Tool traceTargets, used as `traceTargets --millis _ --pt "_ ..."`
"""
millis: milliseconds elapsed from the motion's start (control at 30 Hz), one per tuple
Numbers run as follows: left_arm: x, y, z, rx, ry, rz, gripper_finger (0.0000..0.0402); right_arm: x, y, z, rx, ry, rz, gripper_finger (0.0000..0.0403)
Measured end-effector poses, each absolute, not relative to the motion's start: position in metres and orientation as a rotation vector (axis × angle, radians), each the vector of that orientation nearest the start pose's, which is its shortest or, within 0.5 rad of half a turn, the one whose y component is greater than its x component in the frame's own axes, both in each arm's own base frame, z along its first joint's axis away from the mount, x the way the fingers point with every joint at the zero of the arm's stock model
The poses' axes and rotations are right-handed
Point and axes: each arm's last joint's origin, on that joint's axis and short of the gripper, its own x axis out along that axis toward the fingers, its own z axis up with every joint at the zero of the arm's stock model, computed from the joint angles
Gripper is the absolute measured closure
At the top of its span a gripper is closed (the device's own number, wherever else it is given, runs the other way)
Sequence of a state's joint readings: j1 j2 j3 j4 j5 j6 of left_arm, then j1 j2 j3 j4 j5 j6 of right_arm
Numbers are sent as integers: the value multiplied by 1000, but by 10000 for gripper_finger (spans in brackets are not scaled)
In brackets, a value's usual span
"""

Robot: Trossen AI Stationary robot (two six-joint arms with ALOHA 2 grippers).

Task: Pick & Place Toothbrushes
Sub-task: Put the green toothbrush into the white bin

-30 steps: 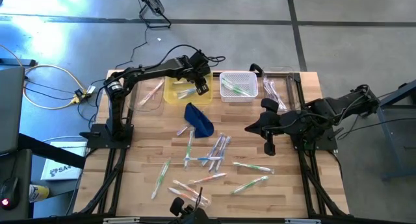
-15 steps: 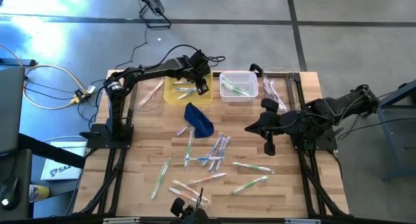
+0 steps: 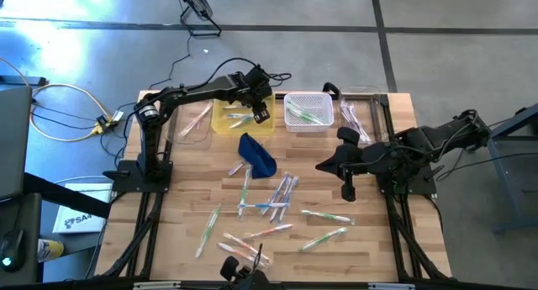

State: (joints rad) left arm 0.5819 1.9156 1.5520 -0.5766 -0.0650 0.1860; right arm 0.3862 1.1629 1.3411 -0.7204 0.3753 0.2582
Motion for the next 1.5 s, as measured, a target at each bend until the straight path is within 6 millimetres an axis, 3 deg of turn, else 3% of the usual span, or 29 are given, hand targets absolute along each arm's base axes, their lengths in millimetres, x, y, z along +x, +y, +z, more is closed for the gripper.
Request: traceTargets --millis 167,367,500,633,800,1200,1500 --pt "353 222 250 -32 939 483 258 214 76 399 56 500 -55 401" --pt "363 180 289 176 830 387 258 214 76 400 61 494 -55 401" --pt "360 151 315 278 742 389 258 215 76 401 67 480 -53 401" --pt "345 128 337 360 601 376 258 216 76 402 70 472 -51 401" --pt "312 100 348 404 451 324 258 216 76 402 67 473 -51 401" --pt "239 21 340 494 199 144 258 216 77 402 46 468 -35 401" --pt "227 -24 345 421 102 -117 258 218 79 400 61 486 1 401"
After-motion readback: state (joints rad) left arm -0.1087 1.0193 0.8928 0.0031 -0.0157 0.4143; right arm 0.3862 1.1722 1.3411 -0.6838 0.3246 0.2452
